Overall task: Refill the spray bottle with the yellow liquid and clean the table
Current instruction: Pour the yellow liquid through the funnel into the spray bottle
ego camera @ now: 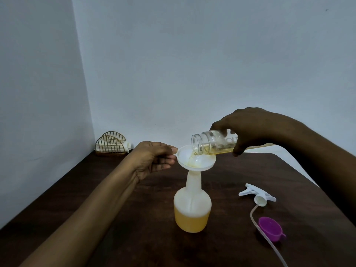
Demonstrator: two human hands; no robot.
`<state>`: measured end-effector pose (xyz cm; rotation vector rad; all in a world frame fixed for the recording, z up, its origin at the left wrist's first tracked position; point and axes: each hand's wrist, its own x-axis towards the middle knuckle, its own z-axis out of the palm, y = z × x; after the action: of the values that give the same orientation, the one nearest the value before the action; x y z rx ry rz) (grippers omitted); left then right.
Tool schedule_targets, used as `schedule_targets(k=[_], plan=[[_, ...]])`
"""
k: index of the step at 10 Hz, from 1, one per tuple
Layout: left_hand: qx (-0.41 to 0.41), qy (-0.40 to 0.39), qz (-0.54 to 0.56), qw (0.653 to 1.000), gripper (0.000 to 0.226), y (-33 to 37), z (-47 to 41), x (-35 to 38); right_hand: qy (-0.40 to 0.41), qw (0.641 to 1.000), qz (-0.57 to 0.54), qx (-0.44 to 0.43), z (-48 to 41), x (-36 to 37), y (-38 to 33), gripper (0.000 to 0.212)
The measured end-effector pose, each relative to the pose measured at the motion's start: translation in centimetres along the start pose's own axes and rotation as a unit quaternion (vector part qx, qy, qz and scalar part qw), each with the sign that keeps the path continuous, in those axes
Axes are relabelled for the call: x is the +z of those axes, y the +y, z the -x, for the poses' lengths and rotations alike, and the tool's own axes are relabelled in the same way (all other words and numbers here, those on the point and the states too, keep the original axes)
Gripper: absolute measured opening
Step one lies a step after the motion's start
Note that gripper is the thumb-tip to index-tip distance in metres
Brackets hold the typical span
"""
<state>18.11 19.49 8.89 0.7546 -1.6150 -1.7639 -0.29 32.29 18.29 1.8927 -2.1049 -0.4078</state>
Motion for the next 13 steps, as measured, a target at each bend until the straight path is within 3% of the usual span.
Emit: schedule_targets(k=[3,7,10,13], plan=[[0.0,0.0,0.002,1.0,0.012,0.0,0.1,0.0,0.0,1.0,-0.03,0.003,0.0,0.4,0.4,0.06],[0.001,0.004,0.005,1.0,0.013,0.0,0.0,0.1,-0.011,0.975,-0.221,0.016,0.5,2.8,2.0,0.043],[0.001,0.004,0.004,1.0,0.015,0.0,0.0,0.2,0.038,0.947,-0.319,0.031,2.0,5.3,1.7,0.038],[0.005,0.014,0.005,1.0,0.021,-0.1,0.0,0.3,0.048,0.944,-0.323,0.045,4.1,7.7,1.7,0.045]])
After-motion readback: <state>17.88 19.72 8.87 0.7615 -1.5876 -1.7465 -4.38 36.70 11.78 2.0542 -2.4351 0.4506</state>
